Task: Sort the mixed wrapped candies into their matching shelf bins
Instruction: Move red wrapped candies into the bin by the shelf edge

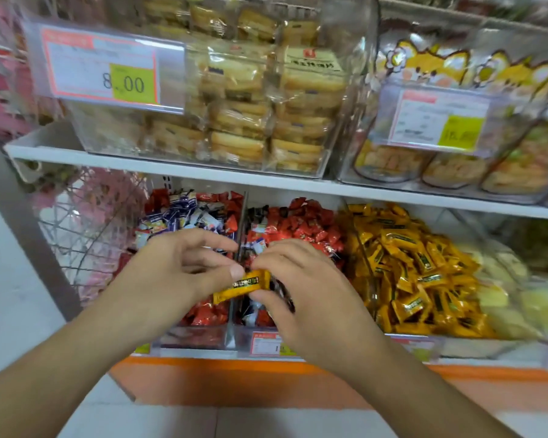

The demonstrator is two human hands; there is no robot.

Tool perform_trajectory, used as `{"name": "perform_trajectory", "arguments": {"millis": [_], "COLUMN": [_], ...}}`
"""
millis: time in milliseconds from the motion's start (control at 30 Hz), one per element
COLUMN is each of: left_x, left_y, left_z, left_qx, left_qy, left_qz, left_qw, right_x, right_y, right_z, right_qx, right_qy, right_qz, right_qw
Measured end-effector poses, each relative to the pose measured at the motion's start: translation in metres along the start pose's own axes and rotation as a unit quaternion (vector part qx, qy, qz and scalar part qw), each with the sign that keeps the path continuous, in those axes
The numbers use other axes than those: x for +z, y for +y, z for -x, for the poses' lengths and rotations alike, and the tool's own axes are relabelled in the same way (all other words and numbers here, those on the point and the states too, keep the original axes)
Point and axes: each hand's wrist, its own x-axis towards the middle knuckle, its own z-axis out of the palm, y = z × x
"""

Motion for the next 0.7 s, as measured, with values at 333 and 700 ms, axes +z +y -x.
{"name": "perform_trajectory", "arguments": {"millis": [333, 700], "left_x": [0.006, -0.047], "left_y": [-0.009, -0.048], "left_z": [-0.002, -0.018], "left_qx": [0.038, 0.035], "left_qy": [0.055, 0.119], "left_qz": [-0.076, -0.257], "left_qw": [0.995, 0.958], "right_x": [-0.064, -0.03], "right_y": [0.103, 0.052], "right_z": [0.012, -0.011], "right_qx": [0.312, 0.201], "right_qy": [0.133, 0.023], "right_qz": [0.136, 0.037], "right_qw": [0.931, 0.979]}}
